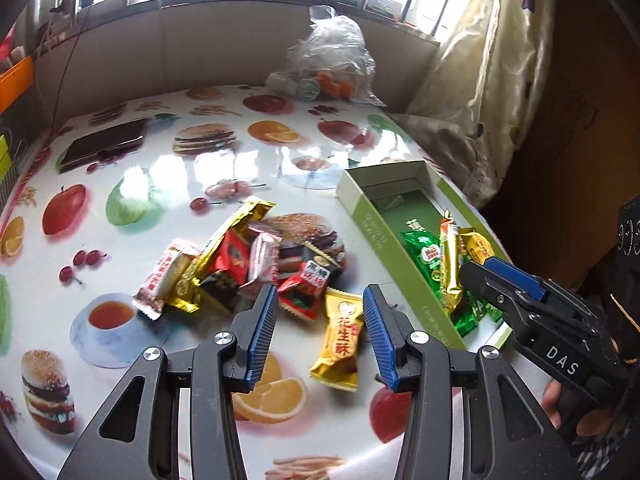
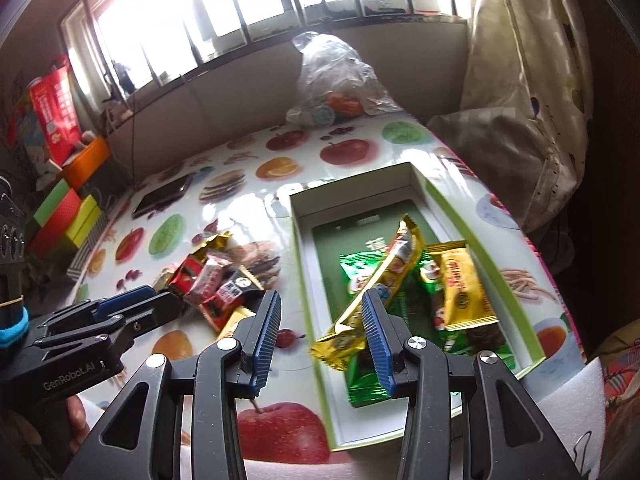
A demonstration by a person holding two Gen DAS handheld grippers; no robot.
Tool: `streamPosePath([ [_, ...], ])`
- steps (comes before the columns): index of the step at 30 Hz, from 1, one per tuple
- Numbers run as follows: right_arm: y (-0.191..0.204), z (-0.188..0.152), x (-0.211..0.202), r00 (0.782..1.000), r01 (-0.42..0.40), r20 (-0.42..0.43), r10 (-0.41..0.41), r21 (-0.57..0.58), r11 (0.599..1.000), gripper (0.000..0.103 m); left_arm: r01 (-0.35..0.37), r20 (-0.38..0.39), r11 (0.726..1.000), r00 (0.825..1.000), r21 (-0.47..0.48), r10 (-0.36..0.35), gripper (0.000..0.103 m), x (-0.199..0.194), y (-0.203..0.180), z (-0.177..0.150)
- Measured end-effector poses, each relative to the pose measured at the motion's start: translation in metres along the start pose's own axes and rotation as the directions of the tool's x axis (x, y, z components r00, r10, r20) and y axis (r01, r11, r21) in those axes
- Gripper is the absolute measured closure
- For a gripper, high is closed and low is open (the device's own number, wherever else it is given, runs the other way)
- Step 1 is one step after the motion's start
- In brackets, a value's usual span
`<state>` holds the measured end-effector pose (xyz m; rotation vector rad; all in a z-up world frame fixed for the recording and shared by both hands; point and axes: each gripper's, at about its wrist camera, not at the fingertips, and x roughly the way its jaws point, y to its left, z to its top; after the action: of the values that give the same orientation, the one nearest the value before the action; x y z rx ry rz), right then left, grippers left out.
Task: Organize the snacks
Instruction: 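Open both grippers to drop the candy and wafer bar in the box, then grasp another yellow peanut candy with the right gripper while the left gripper moves to the pile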
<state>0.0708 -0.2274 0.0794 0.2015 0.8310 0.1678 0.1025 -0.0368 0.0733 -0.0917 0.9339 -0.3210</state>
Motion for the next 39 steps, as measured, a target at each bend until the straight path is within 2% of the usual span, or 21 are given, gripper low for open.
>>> streamPosePath([
  [6,0.021,-0.004,0.01,0.999,-0.027,-0.03,0.027,-0.025,0.999,0.062,-0.035,0.012,0.999,0.999,-0.035,0.035,0.058,-0.007,0.023,-0.005],
  [11,0.049,-0.014,0.03,0.995,-0.057,-0.091,0.051,-0.068,0.996,0.062,-0.069,0.013,0.995,0.997,-0.077,0.07,0.058,-0.009,0.046,-0.009],
  [15,0.064,-0.019,0.042,0.99,-0.085,-0.121,0.074,-0.088,0.992,0.062,-0.072,0.013,0.992,0.997,-0.1,0.074,0.058,-0.01,0.058,-0.013],
  [26,0.071,-0.027,0.079,0.977,-0.04,-0.211,0.023,-0.079,0.996,0.062,-0.075,-0.009,0.987,0.997,-0.139,0.074,0.058,-0.002,0.079,-0.022],
  [33,0.074,-0.033,0.085,0.978,-0.009,-0.207,-0.015,-0.111,0.994,0.062,-0.096,-0.019,0.983,0.995,-0.158,0.094,0.058,-0.001,0.094,-0.024],
  [37,0.077,-0.036,0.084,0.979,0.017,-0.198,-0.045,-0.141,0.99,0.069,-0.103,-0.022,0.981,0.995,-0.162,0.101,0.058,0.001,0.102,-0.025],
  [39,0.077,-0.038,0.083,0.98,0.014,-0.197,-0.042,-0.139,0.99,0.076,-0.114,-0.028,0.981,0.993,-0.155,0.111,0.058,0.003,0.105,-0.025],
])
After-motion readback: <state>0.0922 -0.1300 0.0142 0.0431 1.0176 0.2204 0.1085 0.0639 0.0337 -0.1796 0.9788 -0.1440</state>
